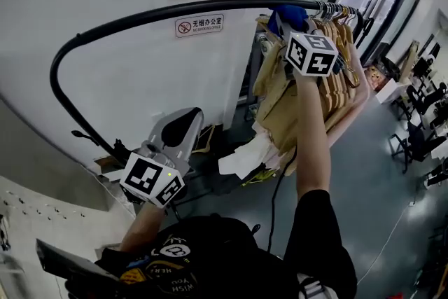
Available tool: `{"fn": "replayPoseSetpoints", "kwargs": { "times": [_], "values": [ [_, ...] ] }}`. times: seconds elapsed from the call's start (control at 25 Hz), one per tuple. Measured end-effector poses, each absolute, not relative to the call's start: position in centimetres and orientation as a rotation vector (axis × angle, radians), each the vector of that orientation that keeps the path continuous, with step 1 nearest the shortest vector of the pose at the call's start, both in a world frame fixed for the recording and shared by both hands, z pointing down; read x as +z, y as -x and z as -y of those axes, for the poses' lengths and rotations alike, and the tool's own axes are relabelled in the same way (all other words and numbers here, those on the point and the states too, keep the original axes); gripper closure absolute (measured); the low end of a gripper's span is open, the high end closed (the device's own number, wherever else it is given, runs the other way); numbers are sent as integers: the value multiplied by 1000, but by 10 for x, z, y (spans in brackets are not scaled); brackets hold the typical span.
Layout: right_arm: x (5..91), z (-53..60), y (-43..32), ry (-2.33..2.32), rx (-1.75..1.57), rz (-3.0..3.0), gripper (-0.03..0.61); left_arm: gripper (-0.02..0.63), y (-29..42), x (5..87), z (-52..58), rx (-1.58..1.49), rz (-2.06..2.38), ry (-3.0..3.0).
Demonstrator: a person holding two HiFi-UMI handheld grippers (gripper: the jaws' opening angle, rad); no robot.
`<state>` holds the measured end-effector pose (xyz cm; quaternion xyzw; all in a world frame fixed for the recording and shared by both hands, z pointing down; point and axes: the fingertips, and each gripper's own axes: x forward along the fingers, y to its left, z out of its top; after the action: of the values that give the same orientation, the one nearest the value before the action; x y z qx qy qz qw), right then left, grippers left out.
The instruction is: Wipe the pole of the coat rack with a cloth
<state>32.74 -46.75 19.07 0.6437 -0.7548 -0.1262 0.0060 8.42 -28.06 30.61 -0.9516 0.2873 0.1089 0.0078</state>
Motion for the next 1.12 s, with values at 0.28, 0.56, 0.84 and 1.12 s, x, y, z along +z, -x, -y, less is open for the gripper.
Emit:
{"fn": "replayPoseSetpoints", "kwargs": {
  "times": [0.28, 0.56, 0.84, 1.12],
  "values": [
    [191, 472, -334, -2114, -327, 2420, 520, 612, -62, 310, 284, 345, -977, 2964],
    [188, 446, -189, -1844, -457, 2635, 520, 612, -10, 316, 285, 354, -1103, 2939],
    [188, 427, -26, -1542, -416, 2878, 522, 612, 54, 319, 280, 363, -1267, 2872],
    [188, 416, 78, -1345, -386, 3026, 525, 612, 113, 320, 282, 362, -1429, 2808]
  ]
}}
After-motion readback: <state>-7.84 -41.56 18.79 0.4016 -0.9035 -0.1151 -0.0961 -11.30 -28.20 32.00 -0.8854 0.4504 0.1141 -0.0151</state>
